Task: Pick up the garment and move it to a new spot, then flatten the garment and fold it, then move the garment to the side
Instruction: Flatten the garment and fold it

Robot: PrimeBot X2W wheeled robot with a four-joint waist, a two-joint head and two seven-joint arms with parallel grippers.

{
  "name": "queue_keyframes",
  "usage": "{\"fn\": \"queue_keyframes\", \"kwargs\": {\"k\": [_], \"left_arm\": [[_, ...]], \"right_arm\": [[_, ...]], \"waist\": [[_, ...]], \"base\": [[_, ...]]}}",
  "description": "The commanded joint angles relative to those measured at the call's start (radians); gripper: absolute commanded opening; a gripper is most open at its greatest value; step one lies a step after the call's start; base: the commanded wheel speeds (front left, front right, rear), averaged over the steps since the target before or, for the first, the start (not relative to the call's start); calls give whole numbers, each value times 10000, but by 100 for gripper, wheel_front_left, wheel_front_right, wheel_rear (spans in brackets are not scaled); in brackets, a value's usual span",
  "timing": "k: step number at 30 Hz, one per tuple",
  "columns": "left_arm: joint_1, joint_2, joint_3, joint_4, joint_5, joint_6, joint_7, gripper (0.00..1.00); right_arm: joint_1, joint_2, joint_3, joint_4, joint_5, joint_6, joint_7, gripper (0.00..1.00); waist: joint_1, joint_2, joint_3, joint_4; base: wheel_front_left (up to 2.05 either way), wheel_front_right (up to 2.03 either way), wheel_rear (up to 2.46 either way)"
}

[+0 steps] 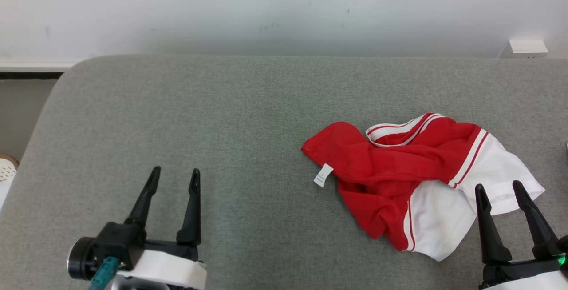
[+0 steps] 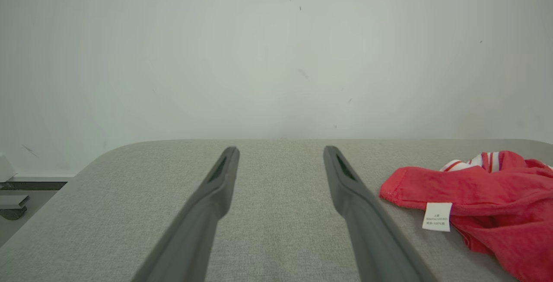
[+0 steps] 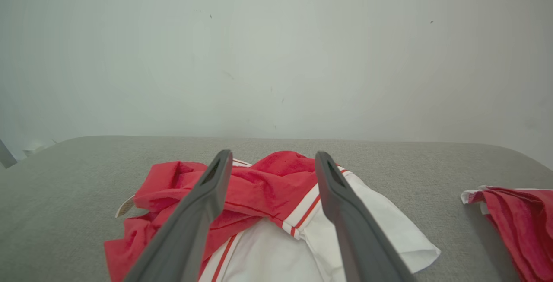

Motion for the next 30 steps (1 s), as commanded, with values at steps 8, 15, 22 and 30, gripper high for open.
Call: {"fn": "queue_keyframes", "kwargs": {"k": [8,15,22,30], "left_arm": [[-408,132,-255,-94,137,-179,255,100],[-2918,-697,-1197,800,-28,-1310,1141,100],[-5358,-1839,-2012,3841,-410,-2530,2192,100],[-6526,-2435,-2451,7630,-641,-3153,2727,100]], "right_arm": [[88,113,-91,-290,-53,-22,184,100],[-283,62,37,-567,-61,-22,252,100],[-675,57,157,-454,73,-22,99,100],[-868,38,274,-226,199,-22,-28,100]], "waist": [[0,0,136,-60],[0,0,777,-370],[0,0,1495,-891],[0,0,1820,-1218]], "base": [[0,0,0],[0,0,0],[0,0,0],[0,0,0]]}}
